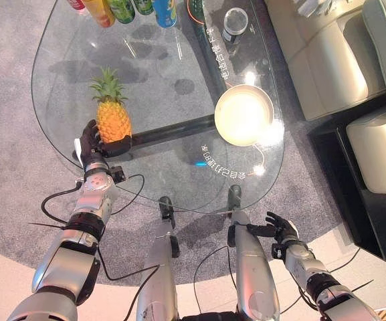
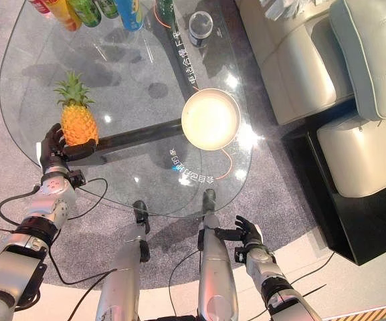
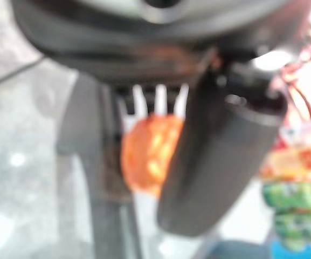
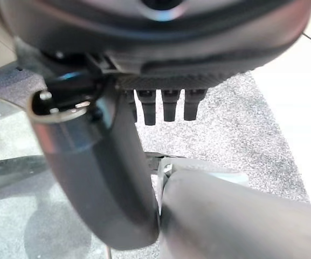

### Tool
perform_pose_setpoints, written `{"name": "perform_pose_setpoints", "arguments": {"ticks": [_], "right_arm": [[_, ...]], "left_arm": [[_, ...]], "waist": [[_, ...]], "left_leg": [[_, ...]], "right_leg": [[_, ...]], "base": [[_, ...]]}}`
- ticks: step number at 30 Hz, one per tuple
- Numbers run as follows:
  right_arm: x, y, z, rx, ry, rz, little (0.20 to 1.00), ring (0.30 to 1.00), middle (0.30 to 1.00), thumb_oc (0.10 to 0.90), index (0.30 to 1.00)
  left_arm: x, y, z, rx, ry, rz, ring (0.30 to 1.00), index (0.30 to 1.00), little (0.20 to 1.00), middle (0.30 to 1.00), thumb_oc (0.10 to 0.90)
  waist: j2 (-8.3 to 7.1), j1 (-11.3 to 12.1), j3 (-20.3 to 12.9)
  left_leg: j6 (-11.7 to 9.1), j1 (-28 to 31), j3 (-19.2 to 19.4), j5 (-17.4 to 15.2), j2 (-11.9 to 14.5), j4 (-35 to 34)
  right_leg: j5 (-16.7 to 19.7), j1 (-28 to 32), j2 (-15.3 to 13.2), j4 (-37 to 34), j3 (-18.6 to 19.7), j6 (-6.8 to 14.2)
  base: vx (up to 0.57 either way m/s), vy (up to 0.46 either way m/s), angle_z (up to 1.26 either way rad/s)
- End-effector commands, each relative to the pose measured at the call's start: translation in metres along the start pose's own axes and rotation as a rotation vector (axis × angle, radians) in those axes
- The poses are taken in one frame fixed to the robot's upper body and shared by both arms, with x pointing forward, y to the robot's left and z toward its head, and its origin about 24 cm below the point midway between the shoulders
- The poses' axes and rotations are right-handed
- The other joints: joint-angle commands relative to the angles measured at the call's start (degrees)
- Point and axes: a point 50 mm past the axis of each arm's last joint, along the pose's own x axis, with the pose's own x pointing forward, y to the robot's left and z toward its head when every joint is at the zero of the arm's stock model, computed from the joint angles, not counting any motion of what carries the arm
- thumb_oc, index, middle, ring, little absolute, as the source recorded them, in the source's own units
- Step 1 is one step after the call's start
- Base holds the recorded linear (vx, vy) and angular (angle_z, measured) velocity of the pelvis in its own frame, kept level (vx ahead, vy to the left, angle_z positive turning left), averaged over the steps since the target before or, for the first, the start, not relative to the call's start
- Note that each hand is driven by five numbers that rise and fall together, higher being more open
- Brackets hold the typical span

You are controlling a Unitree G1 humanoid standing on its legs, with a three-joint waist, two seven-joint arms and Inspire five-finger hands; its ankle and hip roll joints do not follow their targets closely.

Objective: Pick up the fruit to the plate

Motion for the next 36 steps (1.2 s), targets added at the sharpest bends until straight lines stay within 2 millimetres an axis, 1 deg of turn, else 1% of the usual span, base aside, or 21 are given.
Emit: {"name": "perform_pose_setpoints", "arguments": {"ticks": [1, 3, 7, 8, 9, 10, 11, 18, 23, 27, 31, 34, 36], "right_arm": [[-0.006, -0.008, -0.025, -0.074, 0.081, -0.031, 0.900, 0.900, 0.900, 0.800, 0.900], [-0.005, -0.006, -0.023, -0.078, 0.079, -0.027, 0.900, 0.900, 0.900, 0.800, 0.900], [-0.005, -0.004, -0.022, -0.082, 0.077, -0.023, 0.900, 0.900, 0.900, 0.800, 0.900], [-0.005, -0.004, -0.022, -0.082, 0.077, -0.023, 0.900, 0.900, 0.900, 0.800, 0.900], [-0.005, -0.004, -0.022, -0.082, 0.077, -0.023, 0.900, 0.900, 0.900, 0.800, 0.900], [-0.005, -0.003, -0.022, -0.082, 0.077, -0.022, 0.900, 0.900, 0.900, 0.800, 0.900], [-0.006, -0.003, -0.022, -0.083, 0.076, -0.021, 0.900, 0.900, 0.900, 0.800, 0.900], [-0.005, 0.001, -0.020, -0.083, 0.072, -0.019, 0.900, 0.900, 0.900, 0.800, 0.900], [-0.006, 0.001, -0.021, -0.078, 0.072, -0.018, 0.900, 0.900, 0.900, 0.800, 0.900], [-0.006, 0.002, -0.023, -0.072, 0.073, -0.015, 0.900, 0.900, 0.900, 0.800, 0.900], [-0.007, 0.005, -0.025, -0.064, 0.077, -0.004, 0.900, 0.900, 0.900, 0.800, 0.900], [-0.007, 0.011, -0.025, -0.077, 0.080, 0.007, 0.900, 0.900, 0.900, 0.800, 0.900], [-0.006, 0.011, -0.024, -0.084, 0.078, 0.009, 0.900, 0.900, 0.900, 0.800, 0.900]], "left_arm": [[0.002, -0.022, 0.015, 0.008, -0.005, -0.113, 0.900, 0.900, 0.900, 0.900, 0.800], [0.003, -0.022, 0.010, 0.013, 0.042, -0.121, 0.900, 0.900, 0.900, 0.900, 0.800], [0.004, -0.025, 0.010, -0.003, 0.065, -0.132, 0.900, 0.900, 0.900, 0.900, 0.800], [0.003, -0.027, 0.011, -0.007, 0.064, -0.136, 0.599, 0.599, 0.549, 0.599, 0.449], [0.003, -0.027, 0.011, -0.008, 0.064, -0.137, 0.568, 0.568, 0.513, 0.568, 0.413], [0.003, -0.028, 0.011, -0.009, 0.061, -0.139, 0.472, 0.472, 0.400, 0.472, 0.300], [0.003, -0.030, 0.012, -0.018, 0.059, -0.145, 0.300, 0.300, 0.200, 0.300, 0.100], [0.001, -0.038, 0.013, -0.084, 0.071, -0.166, 0.300, 0.300, 0.200, 0.300, 0.100], [0.001, -0.038, 0.014, -0.088, 0.070, -0.165, 0.300, 0.300, 0.200, 0.300, 0.100], [0.001, -0.036, 0.011, -0.088, 0.088, -0.160, 0.300, 0.300, 0.200, 0.300, 0.100], [0.002, -0.027, 0.004, -0.096, 0.110, -0.138, 0.300, 0.300, 0.200, 0.300, 0.100], [0.003, -0.013, -0.003, -0.105, 0.122, -0.107, 0.300, 0.300, 0.200, 0.300, 0.100], [0.003, -0.006, -0.006, -0.110, 0.126, -0.094, 0.300, 0.300, 0.200, 0.300, 0.100]], "waist": [[-1.66, -1.3, -0.4], [-1.72, -1.5, -0.4], [-1.81, -1.7, -0.4], [-1.83, -1.7, -0.4], [-1.83, -1.7, -0.4], [-1.87, -1.7, -0.4], [-1.89, -1.7, -0.4], [-1.88, -1.8, -0.4], [-1.80, -1.8, -0.4], [-1.89, -1.8, -0.4], [-2.44, -1.8, -0.4], [-2.99, -2.0, -0.4], [-3.14, -2.1, -0.4]], "left_leg": [[1.9, -4.0, 4.1, -6.1, -5.5, 8.0], [1.8, -4.1, 4.1, -6.1, -5.5, 8.0], [1.8, -4.1, 4.1, -6.1, -5.4, 8.1], [1.8, -4.2, 4.1, -6.1, -5.4, 8.2], [1.8, -4.2, 4.1, -6.1, -5.4, 8.2], [1.8, -4.3, 4.1, -6.1, -5.4, 8.2], [1.8, -4.3, 4.1, -6.1, -5.4, 8.2], [1.8, -4.6, 3.8, -6.0, -5.6, 8.0], [1.7, -4.5, 3.9, -5.9, -5.7, 7.8], [1.8, -4.2, 4.0, -6.3, -5.6, 8.0], [1.8, -2.9, 4.7, -6.4, -5.2, 7.4], [1.7, -1.4, 5.6, -5.9, -4.8, 6.3], [1.5, -0.8, 6.0, -5.2, -4.6, 5.2]], "right_leg": [[-3.5, -1.1, 5.5, 2.4, -1.6, -1.7], [-3.5, -1.1, 5.6, 2.4, -1.5, -1.6], [-3.6, -1.1, 5.6, 2.4, -1.4, -1.6], [-3.6, -1.1, 5.6, 2.4, -1.4, -1.6], [-3.6, -1.1, 5.6, 2.4, -1.4, -1.6], [-3.6, -1.1, 5.6, 2.4, -1.4, -1.6], [-3.6, -1.2, 5.6, 2.5, -1.4, -1.6], [-3.6, -1.6, 5.8, 2.5, -1.2, -1.5], [-3.6, -1.4, 5.8, 2.3, -1.2, -1.5], [-3.7, -1.3, 5.8, 2.5, -1.3, -1.4], [-4.0, -0.1, 6.2, 2.2, -1.5, -1.4], [-4.2, 1.2, 6.9, 1.8, -1.1, -1.5], [-4.0, 1.7, 7.3, 1.3, -0.8, -1.6]], "base": [[0.03, -0.002, -0.04], [0.03, 0.000, -0.07], [0.01, 0.000, -0.01], [0.00, 0.000, 0.00], [0.00, 0.000, 0.00], [0.00, 0.000, 0.00], [0.00, 0.000, 0.00], [0.00, 0.000, 0.00], [0.00, 0.000, 0.00], [-0.01, -0.019, 0.00], [-0.01, -0.018, 0.00], [-0.03, 0.006, -0.03], [-0.06, 0.020, -0.05]]}}
